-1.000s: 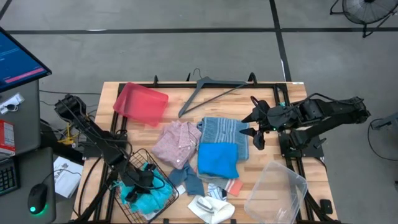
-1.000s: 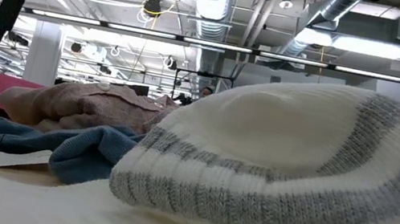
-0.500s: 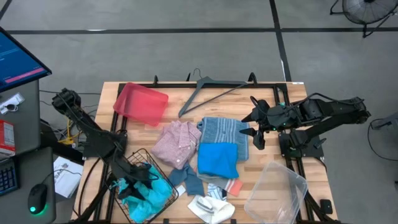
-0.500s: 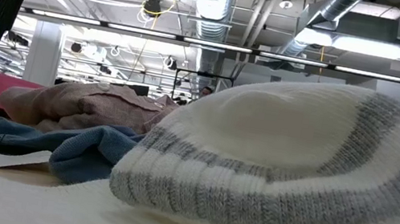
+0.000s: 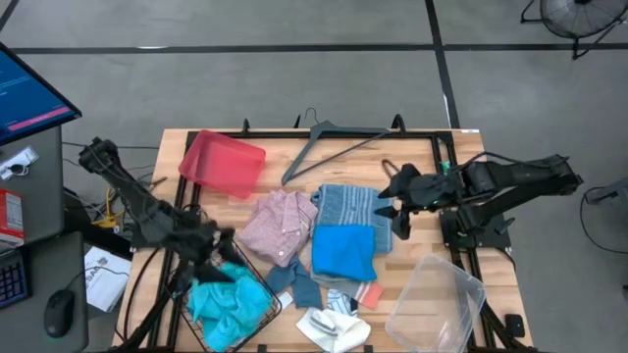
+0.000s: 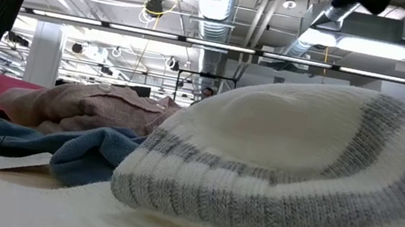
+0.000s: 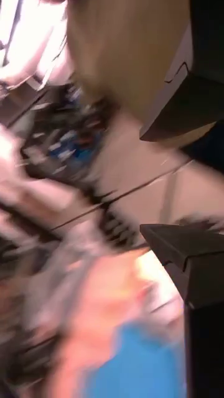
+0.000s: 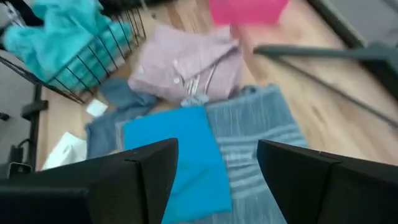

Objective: Pick & Place Cloths
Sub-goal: Put the blue shorts into the black wire basket

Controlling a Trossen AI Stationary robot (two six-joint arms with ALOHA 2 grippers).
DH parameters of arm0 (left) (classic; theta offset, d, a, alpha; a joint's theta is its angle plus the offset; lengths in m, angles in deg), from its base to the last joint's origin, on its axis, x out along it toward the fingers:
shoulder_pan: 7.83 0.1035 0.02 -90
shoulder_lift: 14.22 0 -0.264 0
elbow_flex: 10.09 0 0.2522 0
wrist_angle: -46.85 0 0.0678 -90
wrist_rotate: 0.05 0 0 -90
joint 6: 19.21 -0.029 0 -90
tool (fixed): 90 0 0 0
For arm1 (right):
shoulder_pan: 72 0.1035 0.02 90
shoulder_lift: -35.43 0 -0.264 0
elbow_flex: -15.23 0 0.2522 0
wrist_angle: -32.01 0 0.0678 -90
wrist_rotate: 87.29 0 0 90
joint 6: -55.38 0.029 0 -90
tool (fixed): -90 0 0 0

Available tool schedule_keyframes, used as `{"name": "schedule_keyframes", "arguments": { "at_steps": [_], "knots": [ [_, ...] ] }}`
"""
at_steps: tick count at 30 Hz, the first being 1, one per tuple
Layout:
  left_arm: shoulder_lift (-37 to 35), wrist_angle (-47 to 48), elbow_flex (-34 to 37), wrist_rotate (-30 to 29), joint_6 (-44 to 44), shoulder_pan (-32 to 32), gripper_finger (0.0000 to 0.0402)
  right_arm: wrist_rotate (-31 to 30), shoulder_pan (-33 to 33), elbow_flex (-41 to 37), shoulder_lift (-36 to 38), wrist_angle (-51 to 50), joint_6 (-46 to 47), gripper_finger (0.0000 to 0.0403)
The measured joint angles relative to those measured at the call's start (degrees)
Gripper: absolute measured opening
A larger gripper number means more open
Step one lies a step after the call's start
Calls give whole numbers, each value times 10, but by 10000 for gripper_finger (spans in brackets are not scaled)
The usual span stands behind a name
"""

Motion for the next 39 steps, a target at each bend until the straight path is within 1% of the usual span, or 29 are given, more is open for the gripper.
{"name": "schedule_keyframes", "arguments": {
  "at_steps": [2, 4, 7, 8, 9, 11, 14, 16, 19, 22, 26, 33, 37, 39],
  "knots": [
    [2, -32, -10, -34, -102, 23, 215, 11, 1, -9, -16, -13, 3, 217],
    [18, -76, -22, -74, -216, 49, 220, 24, 1, -9, -34, -2, 15, 217],
    [55, -133, -34, -84, -384, 100, 225, 64, 1, -9, -44, -1, 18, 217],
    [71, -149, -39, -84, -422, 121, 225, 79, 1, -8, -46, 2, 21, 217],
    [89, -163, -43, -84, -439, 140, 225, 91, 1, -8, -46, 0, 27, 217],
    [129, -184, -53, -84, -426, 179, 223, 111, 2, -8, -43, 1, 41, 217],
    [192, -184, -71, -81, -327, 235, 220, 130, 5, -8, -25, 1, 67, 217],
    [235, -182, -78, -57, -293, 263, 219, 130, 10, -8, -8, 1, 81, 217],
    [303, -181, -95, 2, -313, 290, 221, 129, 24, -8, 17, 1, 91, 217],
    [372, -179, -116, 64, -338, 300, 231, 129, 32, -8, 39, 1, 92, 217],
    [453, -177, -142, 112, -337, 306, 251, 118, 35, -8, 55, 1, 92, 217],
    [558, -177, -180, 166, -340, 306, 284, 108, 35, -8, 49, 0, 91, 217],
    [601, -179, -192, 170, -379, 305, 287, 108, 34, -8, 41, 3, 87, 217],
    [622, -179, -194, 170, -381, 305, 287, 108, 34, -8, 39, -1, 87, 217]
  ]
}}
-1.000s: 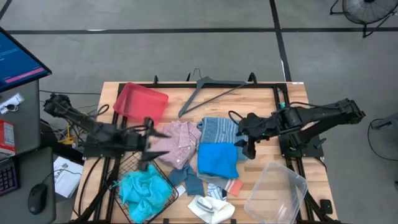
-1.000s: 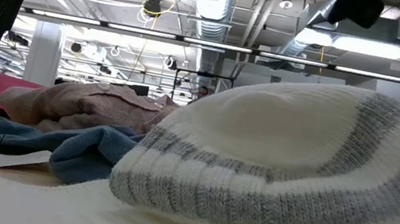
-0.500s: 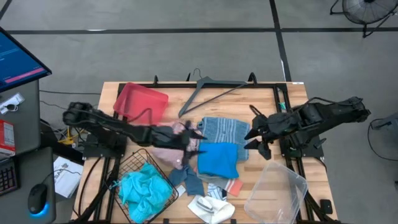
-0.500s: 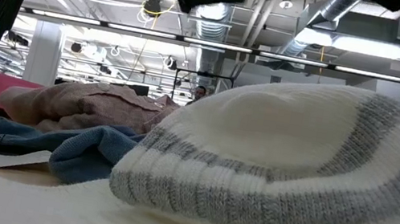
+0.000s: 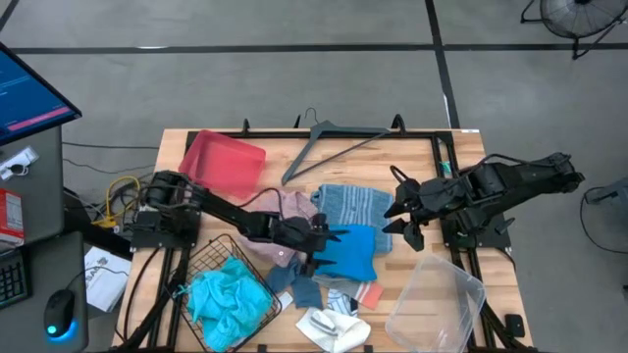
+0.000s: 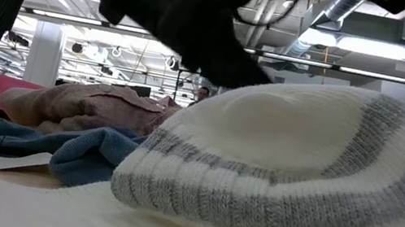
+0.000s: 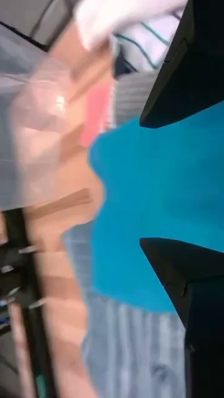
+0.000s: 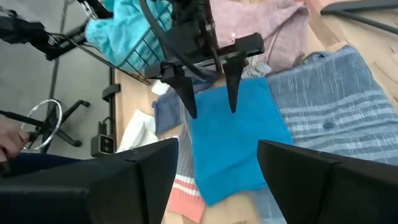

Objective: Pick & Place Cloths
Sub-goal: Put the blue shorts into the black wire basket

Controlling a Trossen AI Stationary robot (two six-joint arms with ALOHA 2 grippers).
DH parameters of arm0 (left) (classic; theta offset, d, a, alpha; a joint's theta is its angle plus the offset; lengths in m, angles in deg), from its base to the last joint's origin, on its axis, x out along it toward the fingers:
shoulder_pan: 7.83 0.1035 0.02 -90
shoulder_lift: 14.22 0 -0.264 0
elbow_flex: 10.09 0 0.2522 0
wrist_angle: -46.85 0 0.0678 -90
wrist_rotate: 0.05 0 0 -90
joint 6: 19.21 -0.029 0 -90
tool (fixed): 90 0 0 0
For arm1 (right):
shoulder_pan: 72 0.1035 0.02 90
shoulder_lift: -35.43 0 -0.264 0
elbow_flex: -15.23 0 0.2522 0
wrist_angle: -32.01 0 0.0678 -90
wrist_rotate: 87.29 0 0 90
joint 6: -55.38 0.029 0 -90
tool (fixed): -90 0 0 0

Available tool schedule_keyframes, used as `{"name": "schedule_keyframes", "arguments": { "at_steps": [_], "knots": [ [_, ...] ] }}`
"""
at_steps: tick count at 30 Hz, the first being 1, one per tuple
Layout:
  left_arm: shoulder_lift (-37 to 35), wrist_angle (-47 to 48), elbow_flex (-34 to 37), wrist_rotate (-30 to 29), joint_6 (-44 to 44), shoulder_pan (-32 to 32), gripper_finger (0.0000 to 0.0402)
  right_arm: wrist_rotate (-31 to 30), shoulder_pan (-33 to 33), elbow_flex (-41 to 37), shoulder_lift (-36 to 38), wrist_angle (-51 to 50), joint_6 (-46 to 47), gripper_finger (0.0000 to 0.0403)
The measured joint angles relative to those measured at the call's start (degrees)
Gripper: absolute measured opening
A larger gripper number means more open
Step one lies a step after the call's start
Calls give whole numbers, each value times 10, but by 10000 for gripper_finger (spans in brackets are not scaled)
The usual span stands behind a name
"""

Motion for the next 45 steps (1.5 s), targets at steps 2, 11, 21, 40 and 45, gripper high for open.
{"name": "schedule_keyframes", "arguments": {
  "at_steps": [2, 11, 21, 40, 45],
  "knots": [
    [19, 2, 0, -1, 0, -3, 287, 0, 0, 1, 0, 2, 0, 217],
    [74, 13, -2, -36, 45, -8, 259, 0, 0, 0, -6, 2, 8, 217],
    [36, 103, 0, -82, 77, -3, 14, 0, -5, 0, -6, 58, 20, 217],
    [-405, 235, 0, -102, 61, -104, 1, -19, -5, 0, -6, 75, 35, 217],
    [-455, 235, 0, -139, 54, -196, 0, -41, -5, 0, -6, 75, 34, 217]
  ]
}}
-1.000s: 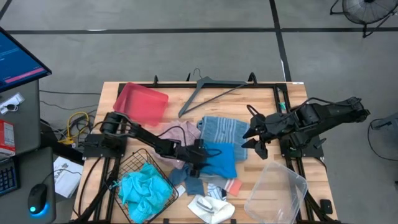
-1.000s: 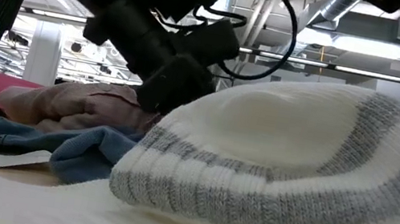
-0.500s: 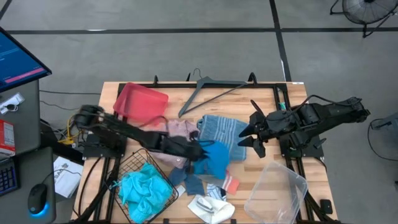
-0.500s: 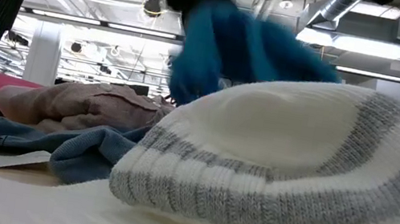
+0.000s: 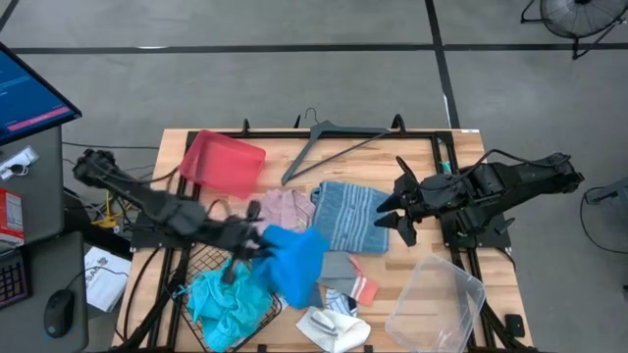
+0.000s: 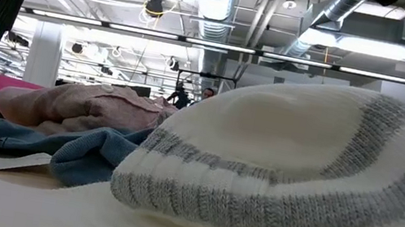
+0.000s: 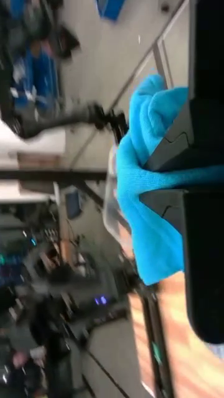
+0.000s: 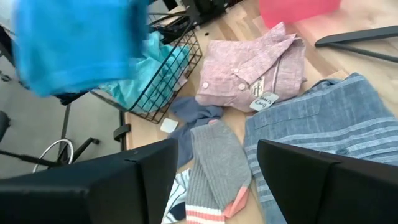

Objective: Pick & Place Cloths
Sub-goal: Put the blue shorts into the black wire basket

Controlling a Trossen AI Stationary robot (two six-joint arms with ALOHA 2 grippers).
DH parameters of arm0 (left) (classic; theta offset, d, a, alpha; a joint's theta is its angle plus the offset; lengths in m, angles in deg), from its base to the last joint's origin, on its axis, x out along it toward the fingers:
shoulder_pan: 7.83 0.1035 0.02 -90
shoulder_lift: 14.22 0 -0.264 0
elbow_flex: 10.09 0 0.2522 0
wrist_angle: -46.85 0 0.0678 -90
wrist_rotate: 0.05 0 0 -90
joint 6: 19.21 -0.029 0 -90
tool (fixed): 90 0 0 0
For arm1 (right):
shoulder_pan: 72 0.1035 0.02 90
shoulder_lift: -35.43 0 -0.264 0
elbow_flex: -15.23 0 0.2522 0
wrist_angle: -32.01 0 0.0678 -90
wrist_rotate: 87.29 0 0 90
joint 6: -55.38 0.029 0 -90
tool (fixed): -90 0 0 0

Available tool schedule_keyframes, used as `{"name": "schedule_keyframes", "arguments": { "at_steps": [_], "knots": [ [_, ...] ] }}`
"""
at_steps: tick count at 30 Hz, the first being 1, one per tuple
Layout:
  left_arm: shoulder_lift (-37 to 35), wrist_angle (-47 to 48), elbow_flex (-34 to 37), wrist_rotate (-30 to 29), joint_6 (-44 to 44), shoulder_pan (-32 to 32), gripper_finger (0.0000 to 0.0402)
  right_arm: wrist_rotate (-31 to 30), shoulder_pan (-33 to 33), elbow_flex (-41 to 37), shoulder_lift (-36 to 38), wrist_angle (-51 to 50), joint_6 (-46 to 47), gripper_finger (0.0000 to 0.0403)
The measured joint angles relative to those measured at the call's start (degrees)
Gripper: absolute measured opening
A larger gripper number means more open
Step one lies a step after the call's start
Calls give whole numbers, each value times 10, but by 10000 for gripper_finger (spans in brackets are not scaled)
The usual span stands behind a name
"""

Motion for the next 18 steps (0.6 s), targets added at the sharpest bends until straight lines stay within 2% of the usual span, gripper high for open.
{"name": "schedule_keyframes", "arguments": {
  "at_steps": [3, 7, 14, 18],
  "knots": [
    [-5, -1, 0, -16, -3, -64, 0, 0, 0, 0, 0, 0, 0, 217],
    [-6, -3, 27, -94, 27, -157, 0, 0, 0, 0, 0, 0, 0, 217],
    [-33, 4, 144, -221, 239, -305, 0, -3, 0, 0, 0, 0, 1, 217],
    [-63, 8, 222, -289, 338, -371, 0, -26, 0, 0, 0, 0, 7, 217]
  ]
}}
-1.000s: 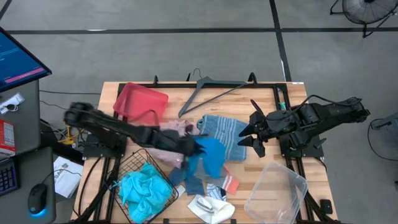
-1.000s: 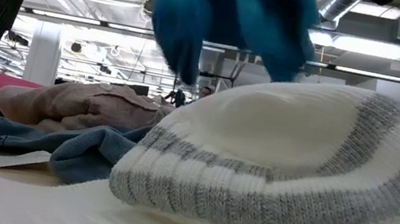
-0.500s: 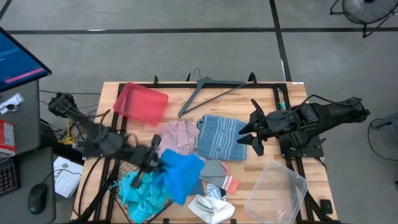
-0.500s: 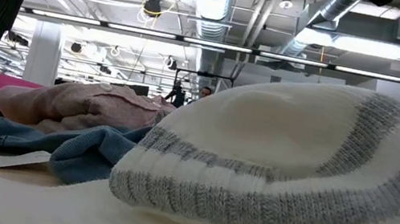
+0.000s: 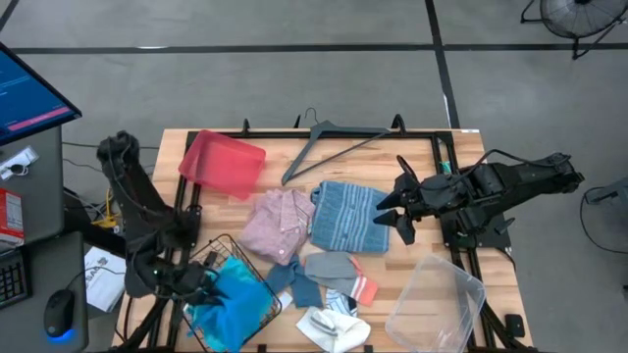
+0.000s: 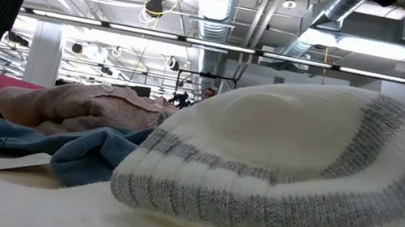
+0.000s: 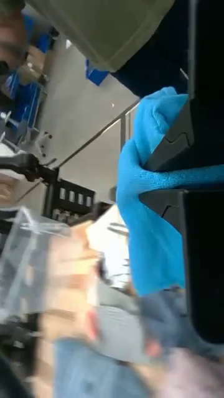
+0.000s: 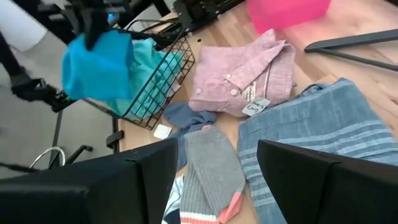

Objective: Pick & Place Cloths
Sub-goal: Put the blue shorts into the black wire basket

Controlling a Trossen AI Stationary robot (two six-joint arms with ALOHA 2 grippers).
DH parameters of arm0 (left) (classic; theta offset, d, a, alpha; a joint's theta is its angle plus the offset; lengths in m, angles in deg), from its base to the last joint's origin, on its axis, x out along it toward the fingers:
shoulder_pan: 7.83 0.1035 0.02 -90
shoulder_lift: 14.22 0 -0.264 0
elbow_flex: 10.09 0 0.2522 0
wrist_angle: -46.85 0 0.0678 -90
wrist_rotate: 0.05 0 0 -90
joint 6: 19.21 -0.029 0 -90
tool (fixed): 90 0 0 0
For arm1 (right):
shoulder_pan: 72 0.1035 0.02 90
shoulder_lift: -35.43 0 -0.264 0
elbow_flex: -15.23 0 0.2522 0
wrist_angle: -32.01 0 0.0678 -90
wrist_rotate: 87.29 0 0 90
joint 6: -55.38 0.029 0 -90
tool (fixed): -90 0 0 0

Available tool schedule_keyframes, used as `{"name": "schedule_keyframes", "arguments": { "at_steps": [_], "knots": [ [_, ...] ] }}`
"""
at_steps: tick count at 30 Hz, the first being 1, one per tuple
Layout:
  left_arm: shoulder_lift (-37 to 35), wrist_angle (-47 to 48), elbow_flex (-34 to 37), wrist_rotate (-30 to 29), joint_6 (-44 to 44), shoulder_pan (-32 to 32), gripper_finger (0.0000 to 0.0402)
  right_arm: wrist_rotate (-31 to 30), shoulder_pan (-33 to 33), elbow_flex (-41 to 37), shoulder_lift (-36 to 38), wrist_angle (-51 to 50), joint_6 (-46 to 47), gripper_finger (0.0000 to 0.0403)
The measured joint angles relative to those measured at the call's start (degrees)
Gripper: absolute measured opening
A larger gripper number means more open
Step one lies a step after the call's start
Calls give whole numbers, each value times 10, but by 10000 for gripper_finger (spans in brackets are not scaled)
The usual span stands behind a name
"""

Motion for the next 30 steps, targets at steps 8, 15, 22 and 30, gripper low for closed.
{"name": "schedule_keyframes", "arguments": {
  "at_steps": [8, 15, 22, 30],
  "knots": [
    [-33, 13, 109, -2, 167, -35, 0, -4, 0, 0, 0, 0, 5, 217],
    [-31, 197, 118, 119, 381, 21, 0, -4, 0, 0, 0, 0, 9, 217],
    [-3, 268, 118, 192, 390, 82, 0, -20, 0, 0, 0, 0, 8, 217],
    [52, 281, 114, 272, 317, 155, 6, -24, 0, 0, 0, 0, 3, 217]
  ]
}}
